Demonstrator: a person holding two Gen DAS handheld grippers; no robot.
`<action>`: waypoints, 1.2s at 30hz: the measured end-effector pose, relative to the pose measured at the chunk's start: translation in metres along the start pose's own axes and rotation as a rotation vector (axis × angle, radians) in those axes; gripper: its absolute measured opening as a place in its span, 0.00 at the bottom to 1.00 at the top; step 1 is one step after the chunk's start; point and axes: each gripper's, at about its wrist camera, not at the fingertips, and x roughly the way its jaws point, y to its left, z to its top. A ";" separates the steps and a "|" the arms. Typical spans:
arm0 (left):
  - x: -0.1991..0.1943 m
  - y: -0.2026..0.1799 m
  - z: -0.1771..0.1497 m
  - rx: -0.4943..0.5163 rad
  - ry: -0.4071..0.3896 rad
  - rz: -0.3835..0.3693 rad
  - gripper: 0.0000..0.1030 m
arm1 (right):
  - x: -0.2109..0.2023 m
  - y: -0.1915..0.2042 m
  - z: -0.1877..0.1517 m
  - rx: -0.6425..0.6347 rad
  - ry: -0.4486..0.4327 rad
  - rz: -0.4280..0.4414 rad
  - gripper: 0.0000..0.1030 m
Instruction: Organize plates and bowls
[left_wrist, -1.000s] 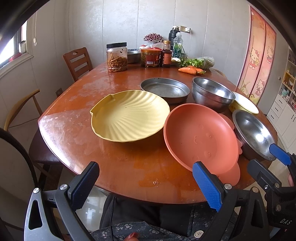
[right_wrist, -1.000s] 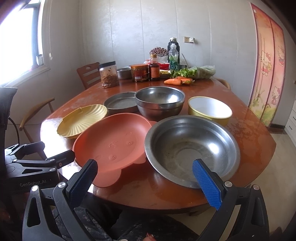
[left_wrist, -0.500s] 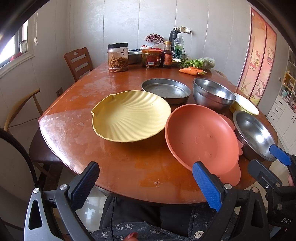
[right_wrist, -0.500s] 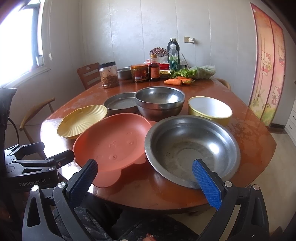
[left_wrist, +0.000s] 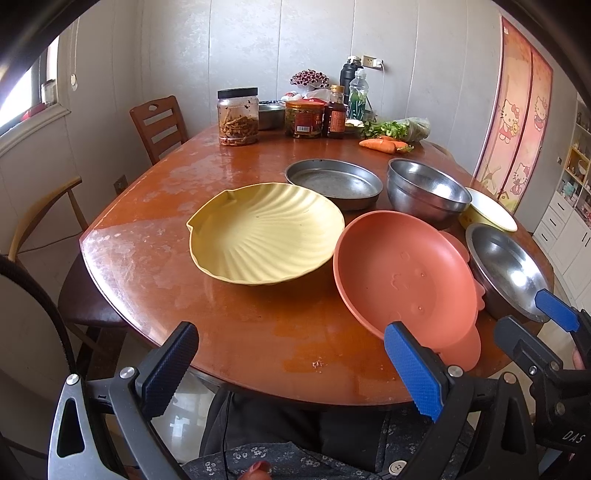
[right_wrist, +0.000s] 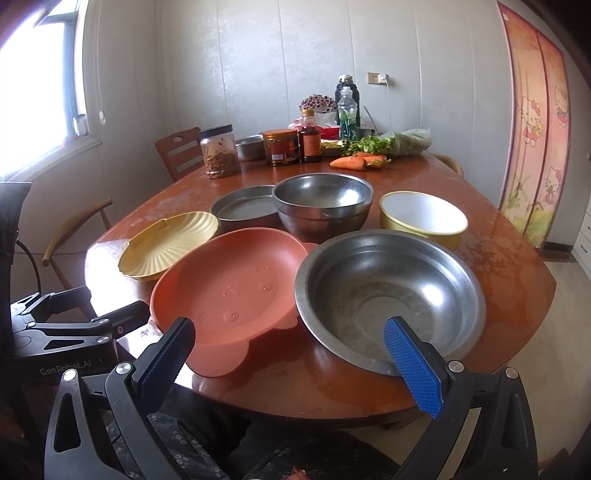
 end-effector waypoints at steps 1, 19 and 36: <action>0.000 0.000 0.000 -0.001 0.000 0.000 0.98 | 0.000 0.000 0.000 0.001 0.000 0.001 0.99; -0.002 0.013 0.000 -0.032 -0.008 -0.027 0.98 | 0.002 0.008 0.006 -0.018 -0.011 0.022 0.99; 0.010 0.084 0.019 -0.174 -0.002 -0.023 0.98 | 0.038 0.060 0.069 -0.144 0.004 0.162 1.00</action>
